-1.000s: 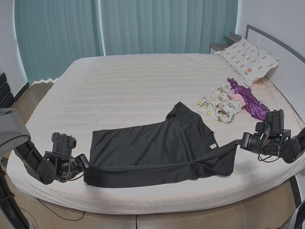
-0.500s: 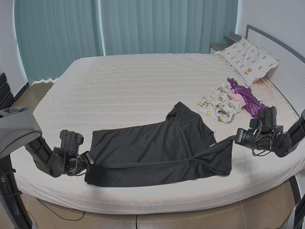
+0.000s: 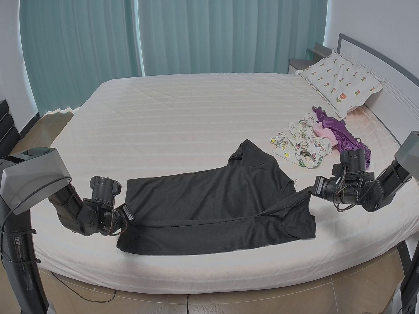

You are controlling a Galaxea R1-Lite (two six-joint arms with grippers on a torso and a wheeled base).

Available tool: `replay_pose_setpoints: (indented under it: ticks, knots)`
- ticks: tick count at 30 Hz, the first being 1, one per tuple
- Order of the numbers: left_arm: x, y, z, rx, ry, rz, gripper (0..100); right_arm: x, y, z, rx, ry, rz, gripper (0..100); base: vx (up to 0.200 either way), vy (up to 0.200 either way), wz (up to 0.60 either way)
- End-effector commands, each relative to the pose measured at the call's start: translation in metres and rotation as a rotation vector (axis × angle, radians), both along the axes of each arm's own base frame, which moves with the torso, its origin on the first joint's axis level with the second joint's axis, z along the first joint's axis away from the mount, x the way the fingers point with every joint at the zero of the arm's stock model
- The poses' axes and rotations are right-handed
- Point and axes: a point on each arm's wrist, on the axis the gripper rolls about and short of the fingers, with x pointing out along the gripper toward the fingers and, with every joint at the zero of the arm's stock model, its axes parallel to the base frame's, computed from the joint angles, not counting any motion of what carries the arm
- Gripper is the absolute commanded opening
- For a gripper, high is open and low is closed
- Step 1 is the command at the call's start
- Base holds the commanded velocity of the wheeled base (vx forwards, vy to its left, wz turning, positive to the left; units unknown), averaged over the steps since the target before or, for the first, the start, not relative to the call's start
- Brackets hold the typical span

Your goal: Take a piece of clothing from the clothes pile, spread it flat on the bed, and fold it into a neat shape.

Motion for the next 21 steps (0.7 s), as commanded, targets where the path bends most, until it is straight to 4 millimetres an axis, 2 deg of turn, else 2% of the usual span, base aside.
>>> replay_pose_setpoints:
  ticks: [1, 11, 19, 20, 21]
  knots:
    - [0.01, 0.0, -0.014, 0.003, 0.019, 0.004, 0, 0.013, 0.002, -0.017, -0.008, 0.025, -0.009, 0, 0.0, 0.0, 0.0]
    - [0.02, 0.0, -0.02, 0.004, 0.023, 0.011, 0, 0.027, 0.003, -0.035, -0.019, -0.026, -0.039, 0, 0.0, 0.0, 0.0]
    - [0.023, 0.0, -0.02, 0.002, 0.017, 0.01, 0, 0.028, 0.004, -0.039, -0.016, -0.028, -0.041, 0, 0.0, 0.0, 0.0]
    - [0.025, -0.001, -0.019, 0.0, 0.01, 0.011, 100, 0.028, 0.005, -0.038, -0.006, -0.029, -0.045, 0, 0.0, 0.0, 0.0]
    - [0.026, -0.001, -0.019, -0.001, 0.008, 0.011, 100, 0.028, 0.006, -0.038, -0.002, -0.029, -0.044, 0, 0.0, 0.0, 0.0]
